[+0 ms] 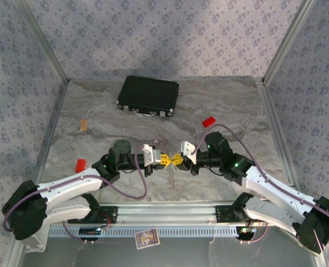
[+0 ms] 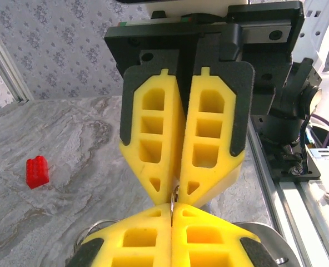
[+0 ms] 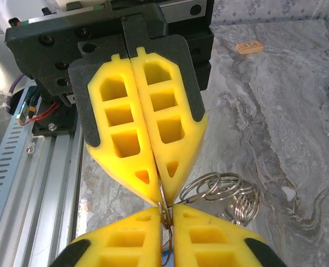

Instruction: Put the keys on the keyring

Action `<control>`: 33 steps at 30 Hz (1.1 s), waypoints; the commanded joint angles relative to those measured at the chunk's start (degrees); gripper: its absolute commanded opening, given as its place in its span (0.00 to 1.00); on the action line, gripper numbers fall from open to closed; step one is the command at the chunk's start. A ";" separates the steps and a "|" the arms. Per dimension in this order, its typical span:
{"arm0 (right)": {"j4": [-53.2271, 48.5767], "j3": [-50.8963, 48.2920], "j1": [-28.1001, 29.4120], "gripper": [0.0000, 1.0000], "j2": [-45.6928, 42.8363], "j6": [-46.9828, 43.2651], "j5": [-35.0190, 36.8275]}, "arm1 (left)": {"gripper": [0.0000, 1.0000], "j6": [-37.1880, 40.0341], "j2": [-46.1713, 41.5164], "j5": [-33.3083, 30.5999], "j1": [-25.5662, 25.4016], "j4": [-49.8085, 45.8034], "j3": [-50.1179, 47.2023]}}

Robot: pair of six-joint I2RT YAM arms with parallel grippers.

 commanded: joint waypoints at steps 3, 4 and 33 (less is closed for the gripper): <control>-1.01 2.60 -0.14 0.00 0.54 -0.53 -1.25 | 0.00 -0.57 -1.92 2.19 -0.19 3.22 0.16; -2.09 3.03 -0.08 0.00 0.38 -0.96 -0.73 | 0.05 -0.35 -2.17 1.44 -0.17 2.43 0.25; -22.79 17.83 7.85 0.04 8.39 -13.52 11.19 | 0.00 8.97 -2.61 -0.29 -0.17 -16.32 5.98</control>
